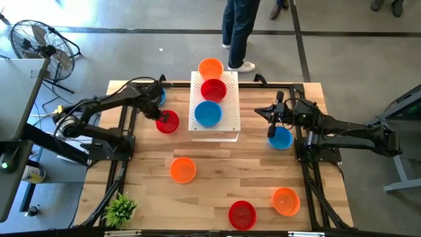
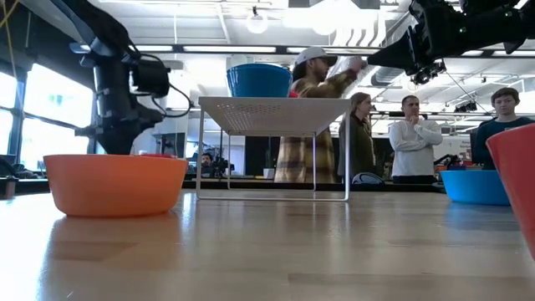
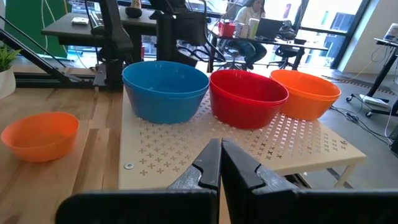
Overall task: Pick & Place Mini bowls
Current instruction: Stack the red bowl on top of the other red bowls on the shelf
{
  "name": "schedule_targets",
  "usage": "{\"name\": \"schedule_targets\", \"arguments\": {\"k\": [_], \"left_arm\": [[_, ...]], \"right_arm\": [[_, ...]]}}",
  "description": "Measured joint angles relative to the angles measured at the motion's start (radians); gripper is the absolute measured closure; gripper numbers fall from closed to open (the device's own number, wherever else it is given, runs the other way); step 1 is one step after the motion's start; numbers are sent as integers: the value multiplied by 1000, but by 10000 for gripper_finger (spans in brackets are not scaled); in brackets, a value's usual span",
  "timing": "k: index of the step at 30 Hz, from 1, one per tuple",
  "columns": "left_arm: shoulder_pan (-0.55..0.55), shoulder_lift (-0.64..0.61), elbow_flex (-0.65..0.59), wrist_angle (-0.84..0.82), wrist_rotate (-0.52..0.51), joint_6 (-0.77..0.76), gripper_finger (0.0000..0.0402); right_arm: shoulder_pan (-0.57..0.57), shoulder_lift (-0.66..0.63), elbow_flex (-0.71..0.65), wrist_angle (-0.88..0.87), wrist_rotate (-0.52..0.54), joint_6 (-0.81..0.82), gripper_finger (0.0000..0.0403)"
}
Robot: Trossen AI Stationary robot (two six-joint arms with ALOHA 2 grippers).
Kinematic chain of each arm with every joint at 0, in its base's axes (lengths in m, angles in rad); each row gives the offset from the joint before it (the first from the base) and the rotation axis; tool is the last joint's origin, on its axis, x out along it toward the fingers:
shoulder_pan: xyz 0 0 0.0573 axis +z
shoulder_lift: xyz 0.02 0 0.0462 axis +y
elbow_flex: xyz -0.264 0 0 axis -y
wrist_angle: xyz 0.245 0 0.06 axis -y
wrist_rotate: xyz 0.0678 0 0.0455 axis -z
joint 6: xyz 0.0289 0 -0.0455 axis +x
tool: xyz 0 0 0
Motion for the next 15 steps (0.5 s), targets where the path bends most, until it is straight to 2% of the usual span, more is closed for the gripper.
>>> {"name": "schedule_targets", "arguments": {"k": [9, 15], "left_arm": [[-3, 10, 0, -4, -13, 54, 353], [-3, -27, 46, -99, -25, 159, 311]], "right_arm": [[0, 0, 0, 0, 0, 0, 403], [0, 0, 0, 0, 0, 1, 403]]}}
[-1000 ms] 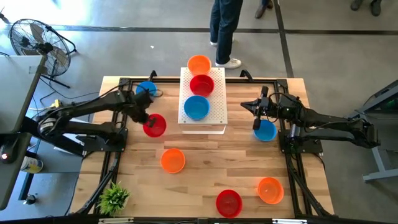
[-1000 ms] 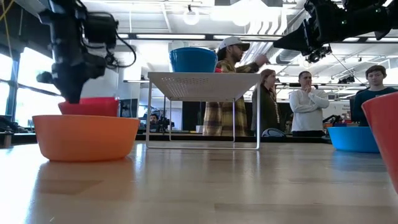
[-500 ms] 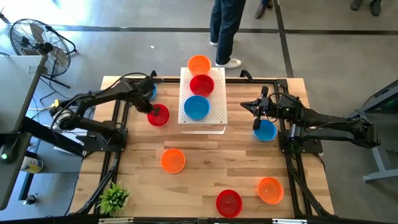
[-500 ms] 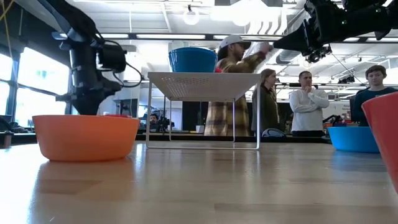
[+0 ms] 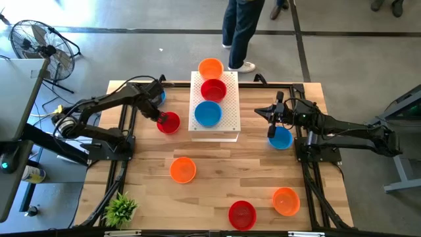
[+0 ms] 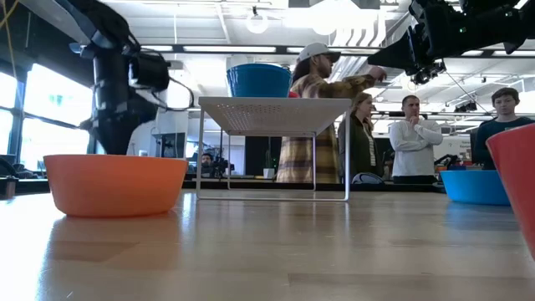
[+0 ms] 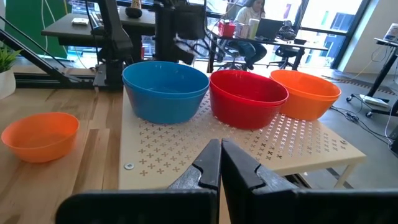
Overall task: Pick & Place Mini bowls
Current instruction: Stack the red bowl on top of the other red bowls on the shelf
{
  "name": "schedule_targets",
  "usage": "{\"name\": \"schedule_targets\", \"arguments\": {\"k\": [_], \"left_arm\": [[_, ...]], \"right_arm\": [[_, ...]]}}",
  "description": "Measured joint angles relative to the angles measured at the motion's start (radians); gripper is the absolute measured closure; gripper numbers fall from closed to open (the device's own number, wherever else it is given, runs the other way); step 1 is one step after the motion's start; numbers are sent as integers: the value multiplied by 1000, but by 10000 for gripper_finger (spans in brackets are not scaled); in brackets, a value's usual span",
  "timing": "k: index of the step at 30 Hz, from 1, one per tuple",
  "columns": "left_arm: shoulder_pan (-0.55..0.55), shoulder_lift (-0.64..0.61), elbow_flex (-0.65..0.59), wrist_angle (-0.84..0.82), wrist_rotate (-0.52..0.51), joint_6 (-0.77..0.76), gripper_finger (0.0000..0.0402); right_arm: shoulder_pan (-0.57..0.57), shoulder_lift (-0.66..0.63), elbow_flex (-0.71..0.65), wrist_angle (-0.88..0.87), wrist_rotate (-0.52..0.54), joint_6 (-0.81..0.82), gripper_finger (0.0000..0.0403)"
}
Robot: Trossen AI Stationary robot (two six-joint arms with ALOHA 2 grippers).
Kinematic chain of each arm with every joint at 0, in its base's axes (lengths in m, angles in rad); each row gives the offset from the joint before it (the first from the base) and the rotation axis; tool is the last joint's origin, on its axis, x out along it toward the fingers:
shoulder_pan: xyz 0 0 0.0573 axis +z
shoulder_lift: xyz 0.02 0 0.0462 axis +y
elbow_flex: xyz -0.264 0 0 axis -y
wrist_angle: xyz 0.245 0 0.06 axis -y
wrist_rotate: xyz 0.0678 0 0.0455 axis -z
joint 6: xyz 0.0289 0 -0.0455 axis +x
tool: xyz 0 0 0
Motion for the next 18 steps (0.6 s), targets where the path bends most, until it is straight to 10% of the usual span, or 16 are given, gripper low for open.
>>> {"name": "schedule_targets", "arguments": {"k": [18], "left_arm": [[-507, -70, 51, 24, -113, 263, 260]], "right_arm": [[0, 0, 0, 0, 33, 9, 403]]}}
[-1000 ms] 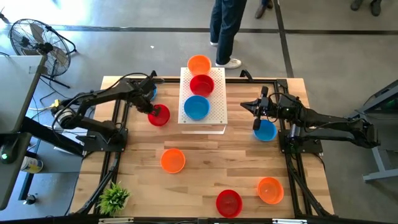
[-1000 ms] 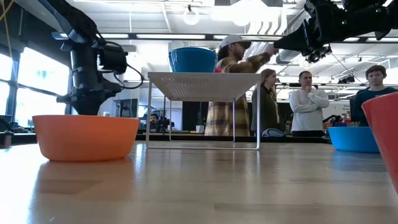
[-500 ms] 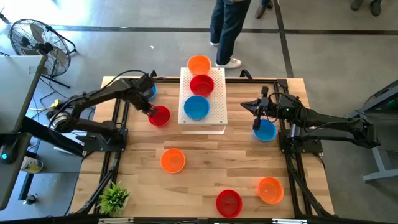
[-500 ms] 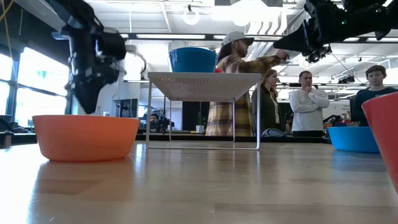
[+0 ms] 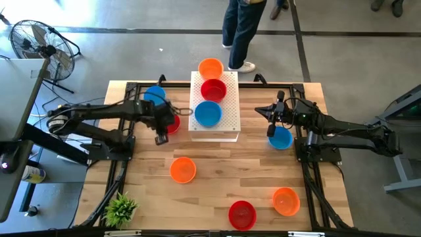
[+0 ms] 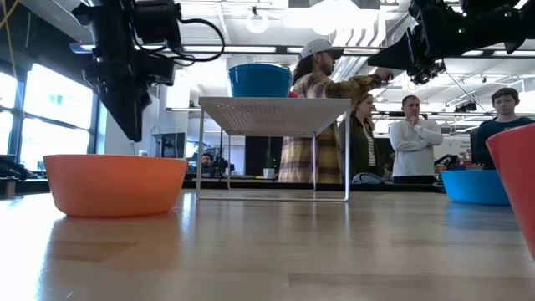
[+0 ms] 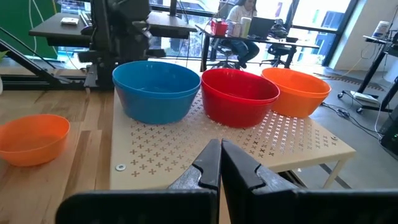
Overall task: Pick & Place Mini bowls
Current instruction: Stack the red bowl on top of the other red bowls on the shelf
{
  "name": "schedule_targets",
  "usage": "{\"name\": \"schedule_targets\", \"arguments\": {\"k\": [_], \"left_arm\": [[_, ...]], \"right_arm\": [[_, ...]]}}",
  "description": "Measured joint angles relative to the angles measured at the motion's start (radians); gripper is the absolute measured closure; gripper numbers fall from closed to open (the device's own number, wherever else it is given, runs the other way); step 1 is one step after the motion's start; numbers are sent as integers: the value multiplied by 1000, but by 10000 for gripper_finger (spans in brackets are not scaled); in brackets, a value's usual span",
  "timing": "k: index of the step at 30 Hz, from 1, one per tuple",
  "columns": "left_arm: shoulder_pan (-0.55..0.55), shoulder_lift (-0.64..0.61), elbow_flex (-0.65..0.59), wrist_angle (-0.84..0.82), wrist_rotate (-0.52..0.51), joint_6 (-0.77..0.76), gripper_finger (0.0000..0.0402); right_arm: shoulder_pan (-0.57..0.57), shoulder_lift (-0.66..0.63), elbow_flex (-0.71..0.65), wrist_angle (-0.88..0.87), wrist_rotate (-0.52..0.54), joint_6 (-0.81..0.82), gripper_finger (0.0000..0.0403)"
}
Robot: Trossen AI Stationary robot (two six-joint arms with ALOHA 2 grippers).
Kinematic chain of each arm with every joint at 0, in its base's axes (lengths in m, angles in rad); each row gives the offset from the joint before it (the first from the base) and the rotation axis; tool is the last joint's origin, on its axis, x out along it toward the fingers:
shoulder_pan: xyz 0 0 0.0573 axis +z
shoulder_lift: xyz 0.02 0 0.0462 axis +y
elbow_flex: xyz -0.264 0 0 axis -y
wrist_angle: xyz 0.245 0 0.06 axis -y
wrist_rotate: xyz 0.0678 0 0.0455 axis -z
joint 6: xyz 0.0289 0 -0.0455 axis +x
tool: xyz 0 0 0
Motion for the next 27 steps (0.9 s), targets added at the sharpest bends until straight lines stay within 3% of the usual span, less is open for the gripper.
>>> {"name": "schedule_targets", "arguments": {"k": [6, 11, 27], "left_arm": [[-18, 84, 0, 4, -48, -4, 195], [-17, 134, -23, 46, -51, 40, 184], [-17, 168, -117, 133, -115, 1, 304]], "right_arm": [[0, 0, 0, 0, 0, -1, 403], [0, 0, 0, -1, -5, -1, 403], [0, 0, 0, -4, -6, -4, 403]]}}
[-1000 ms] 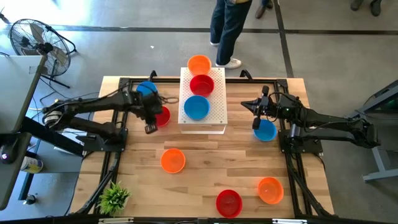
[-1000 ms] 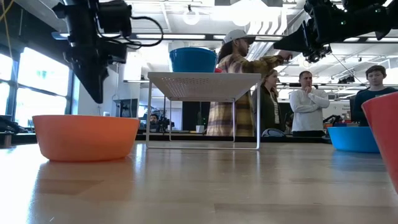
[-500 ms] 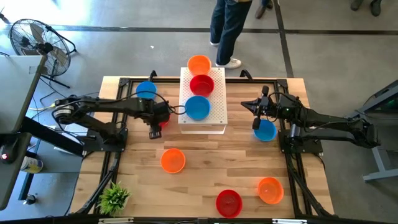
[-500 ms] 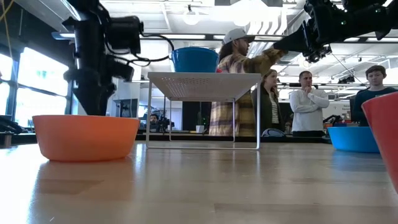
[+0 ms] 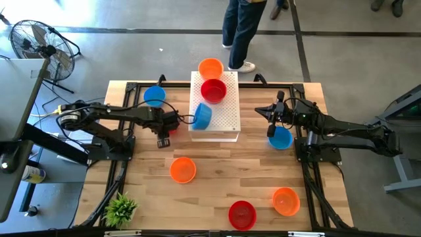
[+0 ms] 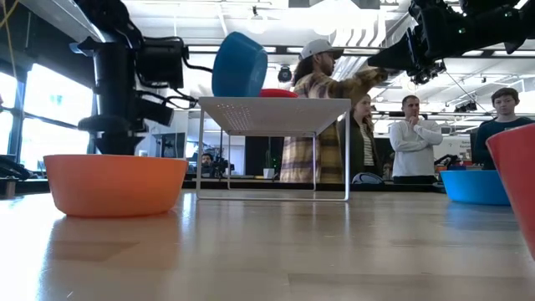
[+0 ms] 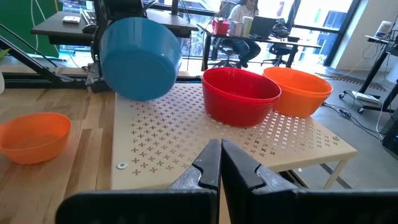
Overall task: Pick & Place Mini bowls
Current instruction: Stack the red bowl on top of the other red bowls on the shelf
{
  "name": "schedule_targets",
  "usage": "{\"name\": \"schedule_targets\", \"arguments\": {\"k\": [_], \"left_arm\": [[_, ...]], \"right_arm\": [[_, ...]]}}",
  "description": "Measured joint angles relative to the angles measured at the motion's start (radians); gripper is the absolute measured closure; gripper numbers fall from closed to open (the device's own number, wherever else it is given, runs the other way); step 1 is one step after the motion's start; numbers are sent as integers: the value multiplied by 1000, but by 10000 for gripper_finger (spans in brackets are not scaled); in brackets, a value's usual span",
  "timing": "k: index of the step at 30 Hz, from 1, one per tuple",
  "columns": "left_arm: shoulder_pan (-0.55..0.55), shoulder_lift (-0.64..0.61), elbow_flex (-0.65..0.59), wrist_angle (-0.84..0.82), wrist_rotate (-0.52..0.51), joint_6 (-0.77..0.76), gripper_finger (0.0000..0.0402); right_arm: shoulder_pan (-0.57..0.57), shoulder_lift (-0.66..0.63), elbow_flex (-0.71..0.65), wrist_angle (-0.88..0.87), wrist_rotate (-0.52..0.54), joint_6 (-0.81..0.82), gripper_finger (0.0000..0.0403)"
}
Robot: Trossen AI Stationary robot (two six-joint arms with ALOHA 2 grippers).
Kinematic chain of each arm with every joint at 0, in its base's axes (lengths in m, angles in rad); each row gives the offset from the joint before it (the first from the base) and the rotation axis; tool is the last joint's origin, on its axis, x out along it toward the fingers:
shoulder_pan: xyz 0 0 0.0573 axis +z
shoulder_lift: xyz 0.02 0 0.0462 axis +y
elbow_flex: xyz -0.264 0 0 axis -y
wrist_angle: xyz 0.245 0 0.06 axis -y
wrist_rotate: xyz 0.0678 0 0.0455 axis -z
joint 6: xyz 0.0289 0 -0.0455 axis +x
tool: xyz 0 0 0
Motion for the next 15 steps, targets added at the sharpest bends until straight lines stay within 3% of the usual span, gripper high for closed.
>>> {"name": "schedule_targets", "arguments": {"k": [15], "left_arm": [[0, -1, 90, -61, 11, 44, 393]], "right_arm": [[0, 0, 0, 5, 1, -4, 403]]}}
